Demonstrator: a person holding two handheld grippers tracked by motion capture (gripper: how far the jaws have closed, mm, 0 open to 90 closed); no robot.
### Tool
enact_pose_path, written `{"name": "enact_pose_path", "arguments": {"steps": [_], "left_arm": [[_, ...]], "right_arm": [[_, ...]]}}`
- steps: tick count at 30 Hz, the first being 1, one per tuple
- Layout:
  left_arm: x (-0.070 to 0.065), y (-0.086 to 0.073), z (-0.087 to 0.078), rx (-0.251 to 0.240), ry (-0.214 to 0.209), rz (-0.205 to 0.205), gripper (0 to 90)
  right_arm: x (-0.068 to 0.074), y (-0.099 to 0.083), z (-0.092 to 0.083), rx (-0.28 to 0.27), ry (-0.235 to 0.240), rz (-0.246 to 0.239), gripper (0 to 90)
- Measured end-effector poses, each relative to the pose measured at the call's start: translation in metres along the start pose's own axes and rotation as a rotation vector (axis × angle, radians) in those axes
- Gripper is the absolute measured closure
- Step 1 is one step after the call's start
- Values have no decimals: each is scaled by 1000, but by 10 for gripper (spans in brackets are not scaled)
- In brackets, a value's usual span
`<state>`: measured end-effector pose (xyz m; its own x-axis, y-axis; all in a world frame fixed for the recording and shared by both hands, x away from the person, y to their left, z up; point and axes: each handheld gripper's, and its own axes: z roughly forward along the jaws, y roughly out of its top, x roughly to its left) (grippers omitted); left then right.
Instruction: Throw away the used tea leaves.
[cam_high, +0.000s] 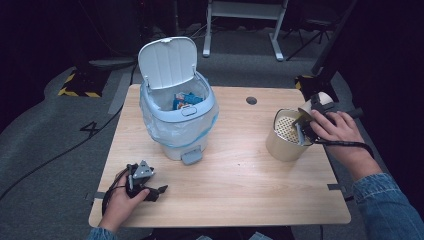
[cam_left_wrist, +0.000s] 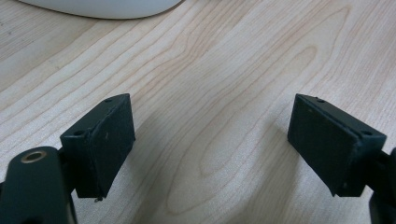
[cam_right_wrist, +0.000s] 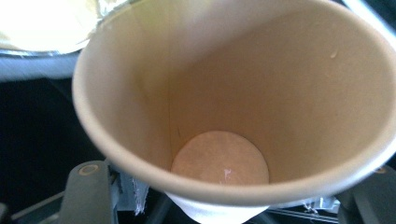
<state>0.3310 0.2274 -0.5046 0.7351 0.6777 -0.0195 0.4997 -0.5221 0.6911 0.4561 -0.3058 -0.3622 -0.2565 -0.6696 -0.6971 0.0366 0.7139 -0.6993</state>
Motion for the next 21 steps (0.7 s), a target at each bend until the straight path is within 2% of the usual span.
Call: {"name": "enact_pose_path", "arguments": {"steps": [1, 2, 3, 7, 11, 21], "left_arm": [[0, 0, 0, 0, 0, 0, 152], [0, 0, 0, 0, 0, 0, 152], [0, 0, 0, -1, -2, -3, 152], [0, 0, 0, 0, 0, 0, 152], [0, 0, 0, 0, 0, 0, 152], [0, 0, 0, -1, -1, -3, 152]], "right_arm": [[0, 2, -1, 19, -17, -42, 326], [-1, 6, -3, 41, -46, -105, 326], [-1, 7, -3, 37, -50, -113, 326], [-3, 9, -5, 40, -61, -116, 325], [-5, 8, -7, 54, -94, -151, 324], [-5, 7, -8, 52, -96, -150, 321]]}}
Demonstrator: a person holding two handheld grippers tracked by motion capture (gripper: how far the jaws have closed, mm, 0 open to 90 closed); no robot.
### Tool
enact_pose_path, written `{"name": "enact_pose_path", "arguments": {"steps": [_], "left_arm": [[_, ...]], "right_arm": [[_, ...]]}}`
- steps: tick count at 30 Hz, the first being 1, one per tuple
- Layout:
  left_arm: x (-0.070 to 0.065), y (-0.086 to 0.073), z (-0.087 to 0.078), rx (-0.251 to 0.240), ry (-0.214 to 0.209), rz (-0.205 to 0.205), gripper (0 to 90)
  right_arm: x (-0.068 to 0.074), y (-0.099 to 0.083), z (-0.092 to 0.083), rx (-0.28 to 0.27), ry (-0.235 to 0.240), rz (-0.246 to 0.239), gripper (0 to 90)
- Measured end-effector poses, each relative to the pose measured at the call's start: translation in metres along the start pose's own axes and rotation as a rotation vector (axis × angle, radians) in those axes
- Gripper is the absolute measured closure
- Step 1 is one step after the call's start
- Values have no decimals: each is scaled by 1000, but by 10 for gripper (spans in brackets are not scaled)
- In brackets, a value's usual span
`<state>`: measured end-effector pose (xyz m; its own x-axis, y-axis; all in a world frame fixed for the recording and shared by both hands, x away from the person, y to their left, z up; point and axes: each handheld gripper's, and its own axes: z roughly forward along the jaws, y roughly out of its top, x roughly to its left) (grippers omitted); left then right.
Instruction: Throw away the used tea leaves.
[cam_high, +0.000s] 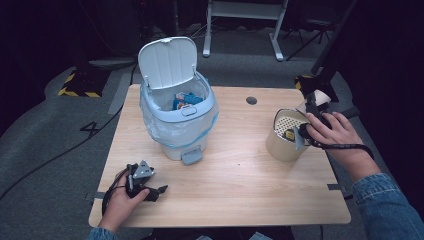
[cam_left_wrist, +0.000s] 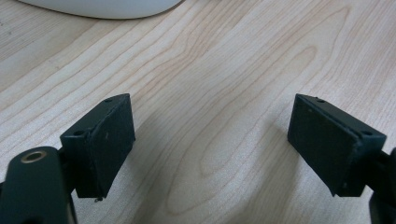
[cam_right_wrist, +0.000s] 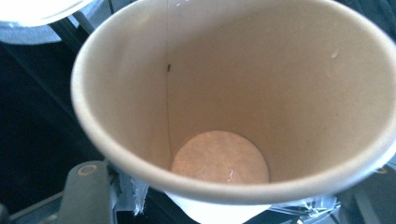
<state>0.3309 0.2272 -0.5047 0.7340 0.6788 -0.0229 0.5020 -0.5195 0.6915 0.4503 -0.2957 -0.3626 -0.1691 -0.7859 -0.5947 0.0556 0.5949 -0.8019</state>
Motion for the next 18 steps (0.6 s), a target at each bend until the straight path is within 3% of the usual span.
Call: {"name": "enact_pose_path", "arguments": {"steps": [1, 8, 9, 13, 15, 16, 18], "left_arm": [[0, 0, 0, 0, 0, 0, 152], [0, 0, 0, 0, 0, 1, 152], [0, 0, 0, 1, 1, 3, 152], [0, 0, 0, 0, 0, 0, 152], [0, 0, 0, -1, -1, -1, 151], [0, 0, 0, 0, -1, -1, 151], [0, 0, 0, 1, 0, 3, 150]], "right_arm": [[0, 0, 0, -14, 7, 21, 321], [-2, 0, 0, -16, 7, 41, 320], [-3, -3, 1, -31, 31, 90, 320], [-3, -16, 4, -100, 113, 379, 319], [-4, -22, 4, -117, 141, 466, 320], [-4, -22, 4, -117, 141, 466, 320], [-5, -28, 4, -162, 208, 635, 320]]}}
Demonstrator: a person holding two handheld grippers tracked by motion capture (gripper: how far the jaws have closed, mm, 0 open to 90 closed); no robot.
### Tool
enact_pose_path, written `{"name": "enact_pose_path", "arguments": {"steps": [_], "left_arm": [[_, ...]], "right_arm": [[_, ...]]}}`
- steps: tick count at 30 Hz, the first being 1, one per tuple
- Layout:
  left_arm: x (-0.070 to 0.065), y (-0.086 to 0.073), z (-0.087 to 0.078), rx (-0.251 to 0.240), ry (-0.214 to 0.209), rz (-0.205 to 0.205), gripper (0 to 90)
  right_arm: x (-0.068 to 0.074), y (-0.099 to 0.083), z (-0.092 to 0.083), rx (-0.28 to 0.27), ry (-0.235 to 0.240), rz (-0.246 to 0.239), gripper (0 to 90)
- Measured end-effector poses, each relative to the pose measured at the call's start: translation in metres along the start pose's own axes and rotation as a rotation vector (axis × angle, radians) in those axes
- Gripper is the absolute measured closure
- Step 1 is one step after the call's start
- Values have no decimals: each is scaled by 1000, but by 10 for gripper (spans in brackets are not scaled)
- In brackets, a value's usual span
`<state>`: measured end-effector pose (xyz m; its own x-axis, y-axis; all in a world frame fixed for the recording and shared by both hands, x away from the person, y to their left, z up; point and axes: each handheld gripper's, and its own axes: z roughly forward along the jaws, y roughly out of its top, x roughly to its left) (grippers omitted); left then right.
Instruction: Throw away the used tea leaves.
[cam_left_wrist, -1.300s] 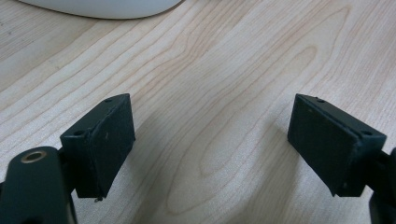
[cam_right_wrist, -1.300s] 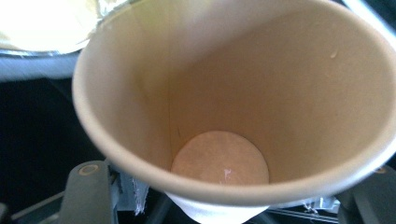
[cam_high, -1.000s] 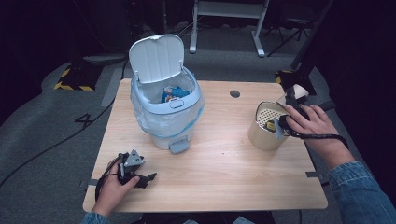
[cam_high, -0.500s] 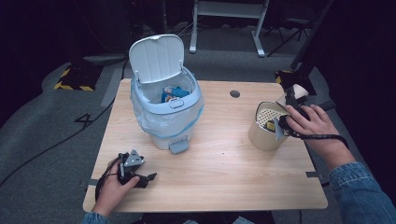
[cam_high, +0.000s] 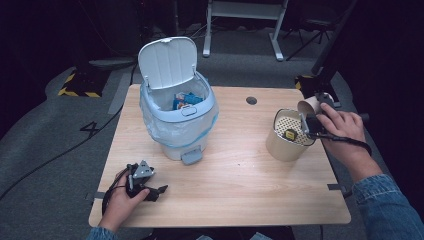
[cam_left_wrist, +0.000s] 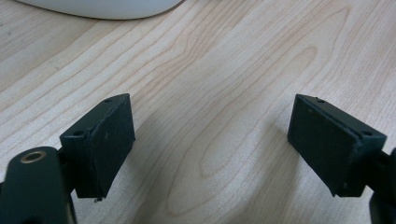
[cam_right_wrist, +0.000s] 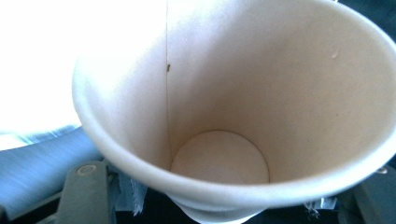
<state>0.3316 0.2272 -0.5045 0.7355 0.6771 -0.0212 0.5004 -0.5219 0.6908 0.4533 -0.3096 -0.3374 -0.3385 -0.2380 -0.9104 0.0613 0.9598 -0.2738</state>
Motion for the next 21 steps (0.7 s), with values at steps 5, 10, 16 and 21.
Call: {"name": "enact_pose_path", "arguments": {"steps": [5, 10, 16, 21], "left_arm": [[0, 0, 0, 0, -3, 0, 150], [1, 1, 1, 0, -5, 2, 150], [1, 1, 2, 0, -5, -1, 149], [2, 2, 2, -2, -8, 2, 149]], "right_arm": [[-15, -22, -2, -123, 157, 395, 319], [-19, -42, -3, -215, 265, 709, 319], [-21, -62, 0, -376, 422, 1012, 319], [-24, -69, -4, -469, 534, 1176, 319]]}}
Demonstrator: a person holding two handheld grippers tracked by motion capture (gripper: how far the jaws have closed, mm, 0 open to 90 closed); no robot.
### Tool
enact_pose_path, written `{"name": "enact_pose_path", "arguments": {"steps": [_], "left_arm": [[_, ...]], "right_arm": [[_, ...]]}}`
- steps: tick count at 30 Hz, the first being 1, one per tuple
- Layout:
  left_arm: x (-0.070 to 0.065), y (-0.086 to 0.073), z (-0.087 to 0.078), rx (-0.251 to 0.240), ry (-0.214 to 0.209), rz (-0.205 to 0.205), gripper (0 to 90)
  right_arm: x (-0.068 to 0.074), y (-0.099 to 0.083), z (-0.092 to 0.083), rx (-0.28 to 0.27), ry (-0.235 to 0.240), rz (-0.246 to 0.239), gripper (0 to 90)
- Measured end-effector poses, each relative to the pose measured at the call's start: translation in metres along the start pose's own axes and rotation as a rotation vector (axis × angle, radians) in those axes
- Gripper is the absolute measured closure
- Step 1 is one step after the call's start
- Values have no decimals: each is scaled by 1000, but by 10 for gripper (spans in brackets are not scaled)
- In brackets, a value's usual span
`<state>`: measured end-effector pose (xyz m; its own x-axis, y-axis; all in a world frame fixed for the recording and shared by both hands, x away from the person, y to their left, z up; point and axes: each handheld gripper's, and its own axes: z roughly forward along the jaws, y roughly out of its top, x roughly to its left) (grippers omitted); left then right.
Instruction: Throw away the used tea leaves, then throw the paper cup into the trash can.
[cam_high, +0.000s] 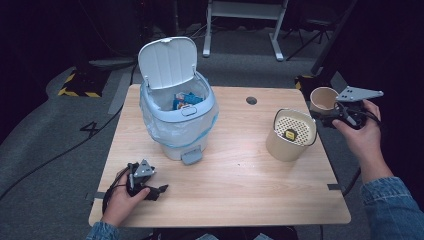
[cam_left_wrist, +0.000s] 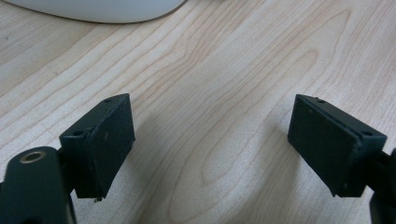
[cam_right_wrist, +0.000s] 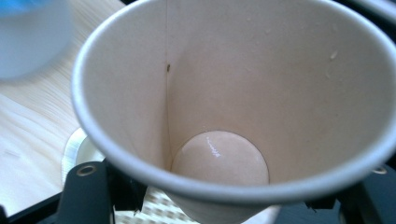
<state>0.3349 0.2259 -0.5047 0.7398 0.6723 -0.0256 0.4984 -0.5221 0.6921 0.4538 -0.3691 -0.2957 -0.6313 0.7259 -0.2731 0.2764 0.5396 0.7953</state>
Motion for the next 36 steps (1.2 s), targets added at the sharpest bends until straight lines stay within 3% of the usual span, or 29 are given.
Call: {"name": "enact_pose_path", "arguments": {"steps": [2, 3, 4, 6, 10, 13, 21, 27, 36], "left_arm": [[0, 0, 0, 1, -1, 5, 149], [0, 0, 0, 1, -1, 2, 149], [0, 0, 0, 1, -1, 3, 149], [0, 0, 0, 2, 1, 4, 150], [0, 0, 0, 1, 1, 4, 150], [0, 0, 0, 0, 0, -1, 149], [0, 1, 1, 3, 2, 2, 149], [1, 1, 1, 2, -6, 6, 149], [1, 1, 1, 2, -8, 11, 150]], "right_arm": [[-2, 1, -2, -36, 67, 53, 319], [-4, 1, -4, -72, 130, 105, 319], [-4, 1, -4, -72, 130, 105, 319], [-7, 2, -6, -126, 201, 164, 318], [-8, 4, -9, -155, 235, 173, 318], [-7, 12, -12, -184, 276, 160, 318], [12, 40, -11, -183, 304, 83, 316], [32, 77, -1, -181, 338, 22, 315], [51, 108, 17, -187, 378, -4, 314]]}}
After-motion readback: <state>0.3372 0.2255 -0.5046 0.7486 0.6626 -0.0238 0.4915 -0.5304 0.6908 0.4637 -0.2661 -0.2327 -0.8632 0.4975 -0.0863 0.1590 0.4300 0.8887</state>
